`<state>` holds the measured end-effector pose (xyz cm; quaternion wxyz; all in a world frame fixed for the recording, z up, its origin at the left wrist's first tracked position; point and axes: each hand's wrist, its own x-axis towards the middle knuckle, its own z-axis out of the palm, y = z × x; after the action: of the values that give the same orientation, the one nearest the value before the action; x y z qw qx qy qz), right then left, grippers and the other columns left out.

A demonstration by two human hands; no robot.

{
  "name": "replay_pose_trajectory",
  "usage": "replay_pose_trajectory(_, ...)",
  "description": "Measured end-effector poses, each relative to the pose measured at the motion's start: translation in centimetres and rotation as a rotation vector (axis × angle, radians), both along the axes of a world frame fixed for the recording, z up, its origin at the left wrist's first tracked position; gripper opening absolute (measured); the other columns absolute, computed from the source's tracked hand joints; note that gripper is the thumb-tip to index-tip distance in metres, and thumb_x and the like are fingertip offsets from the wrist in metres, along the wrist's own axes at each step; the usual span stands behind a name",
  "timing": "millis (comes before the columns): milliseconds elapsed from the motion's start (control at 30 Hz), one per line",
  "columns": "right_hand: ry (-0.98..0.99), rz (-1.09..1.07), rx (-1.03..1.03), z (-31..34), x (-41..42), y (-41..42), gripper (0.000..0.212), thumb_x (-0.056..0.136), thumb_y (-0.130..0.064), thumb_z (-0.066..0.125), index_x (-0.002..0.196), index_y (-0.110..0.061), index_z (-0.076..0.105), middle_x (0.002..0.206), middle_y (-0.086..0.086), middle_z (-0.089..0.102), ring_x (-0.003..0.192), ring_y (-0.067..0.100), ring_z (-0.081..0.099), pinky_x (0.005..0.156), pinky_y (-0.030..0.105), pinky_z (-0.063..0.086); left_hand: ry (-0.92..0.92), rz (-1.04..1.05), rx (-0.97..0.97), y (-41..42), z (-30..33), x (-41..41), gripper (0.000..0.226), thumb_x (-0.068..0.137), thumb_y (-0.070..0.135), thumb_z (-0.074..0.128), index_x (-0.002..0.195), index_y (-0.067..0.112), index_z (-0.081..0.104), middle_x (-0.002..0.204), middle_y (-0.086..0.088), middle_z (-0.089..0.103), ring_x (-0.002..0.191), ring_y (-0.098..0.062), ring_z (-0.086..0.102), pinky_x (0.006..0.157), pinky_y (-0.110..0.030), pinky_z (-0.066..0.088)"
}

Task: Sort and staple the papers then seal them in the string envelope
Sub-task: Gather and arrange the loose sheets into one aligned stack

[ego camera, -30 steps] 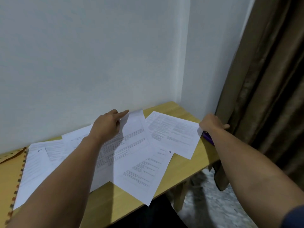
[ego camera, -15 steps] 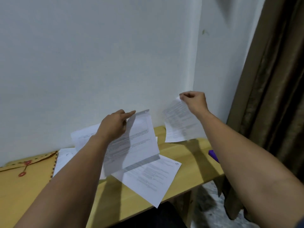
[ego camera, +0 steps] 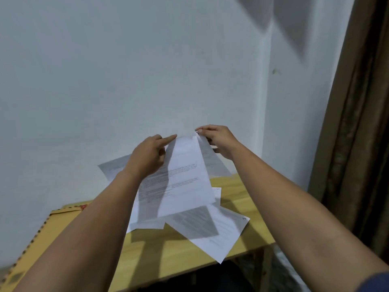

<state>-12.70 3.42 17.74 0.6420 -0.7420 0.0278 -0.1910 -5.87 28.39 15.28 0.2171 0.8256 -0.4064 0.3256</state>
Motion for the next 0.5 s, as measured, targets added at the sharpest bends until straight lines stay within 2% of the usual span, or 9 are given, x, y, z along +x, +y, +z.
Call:
replay_pose_trajectory(100,0.072,0.058,0.114,-1.8,0.4,1.0,0.016,0.095,-0.026,0.075,0.108,-0.023,0.083,0.092,-0.001,0.074,0.079,0.018,0.063,0.074,0.033,0.051,0.013,0.011,-0.011,0.5,-1.2,-0.2,0.061,0.089,0.001,0.052,0.140,0.033,0.058,0.084,0.009,0.051,0.078,-0.019,0.052,0.062,-0.037,0.050)
replay_pose_trajectory(233,0.152,0.141,0.239,-4.2,1.0,2.0,0.022,0.092,-0.025,0.077,0.112,-0.019,0.082,0.100,0.007,0.074,0.091,0.025,0.064,0.085,0.039,0.052,0.086,0.033,-0.048,0.7,-2.8,-0.4,0.040,0.093,0.012,0.054,0.130,0.027,0.063,0.095,0.004,0.068,0.088,-0.023,0.063,0.074,-0.039,0.053)
replay_pose_trajectory(333,0.194,0.217,0.330,-5.8,1.4,2.4,0.021,0.091,-0.020,0.078,0.111,-0.013,0.081,0.080,0.000,0.072,0.079,0.020,0.065,0.080,0.037,0.052,0.183,0.046,-0.085,0.7,-3.8,0.0,0.012,0.096,0.026,0.059,0.105,0.024,0.067,0.094,0.007,0.072,0.088,-0.021,0.065,0.075,-0.039,0.054)
replay_pose_trajectory(500,0.244,0.306,0.462,-7.6,2.2,2.8,0.012,0.093,-0.012,0.076,0.104,-0.011,0.076,0.076,0.001,0.067,0.067,0.016,0.065,0.063,0.029,0.056,0.303,0.103,-0.050,0.2,-5.2,1.3,0.013,0.094,0.039,0.061,0.091,0.028,0.067,0.106,0.011,0.063,0.098,-0.014,0.059,0.080,-0.038,0.051)
